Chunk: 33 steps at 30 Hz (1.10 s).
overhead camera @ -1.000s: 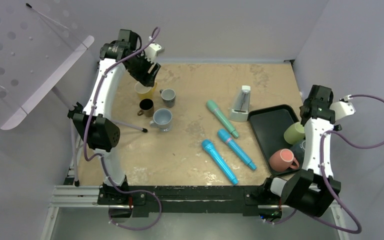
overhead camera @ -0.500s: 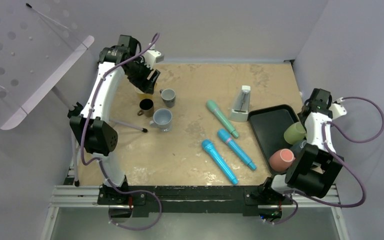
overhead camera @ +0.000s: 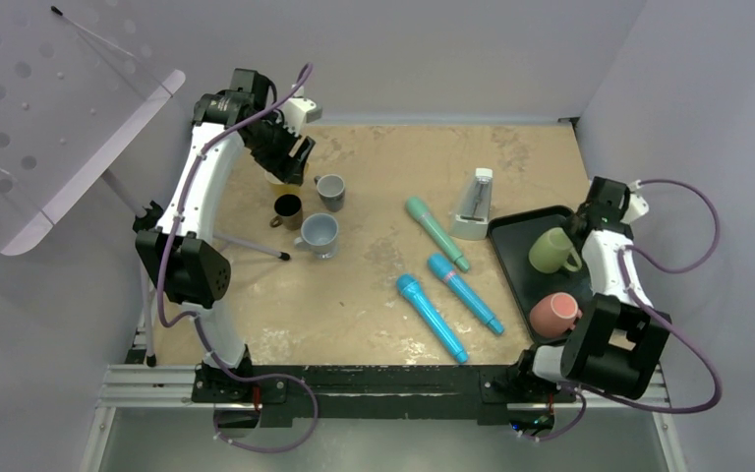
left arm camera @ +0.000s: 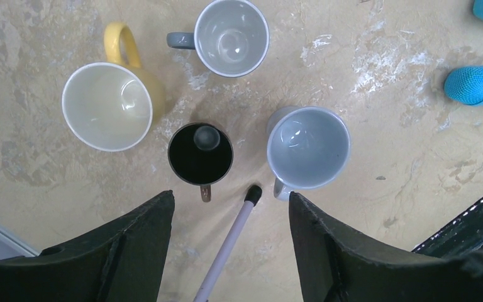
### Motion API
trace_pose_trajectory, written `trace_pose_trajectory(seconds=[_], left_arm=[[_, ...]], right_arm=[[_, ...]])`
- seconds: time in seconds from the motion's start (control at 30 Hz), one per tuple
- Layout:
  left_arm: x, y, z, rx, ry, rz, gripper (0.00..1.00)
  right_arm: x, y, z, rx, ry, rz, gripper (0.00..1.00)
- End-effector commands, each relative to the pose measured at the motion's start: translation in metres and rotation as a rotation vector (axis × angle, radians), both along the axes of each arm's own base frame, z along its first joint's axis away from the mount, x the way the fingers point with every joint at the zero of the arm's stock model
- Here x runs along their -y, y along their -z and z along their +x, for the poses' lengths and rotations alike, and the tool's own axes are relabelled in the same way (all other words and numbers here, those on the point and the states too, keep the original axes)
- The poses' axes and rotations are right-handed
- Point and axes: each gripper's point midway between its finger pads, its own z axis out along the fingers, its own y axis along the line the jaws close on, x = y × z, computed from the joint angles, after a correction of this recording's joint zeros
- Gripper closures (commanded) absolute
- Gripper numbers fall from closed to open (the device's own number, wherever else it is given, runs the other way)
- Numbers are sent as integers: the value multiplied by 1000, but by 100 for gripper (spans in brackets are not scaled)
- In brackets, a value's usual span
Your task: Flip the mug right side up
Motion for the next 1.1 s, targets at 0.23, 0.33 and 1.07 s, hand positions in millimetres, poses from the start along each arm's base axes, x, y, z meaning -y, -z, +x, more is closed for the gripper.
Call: trace_pose_trajectory(seconds=[0.23,0.33,1.07], left_arm=[[5,-6,-1,19,11,-37,29],[7,-6,-3,17,10,-48,29],[11,3,-11,2,14,-81,30]], right_arm=[[-47,-72,38,89,-280,-34,38],[-40,-90,33,97,-212,-32,19],[-63,26,22,23,196,447,36]])
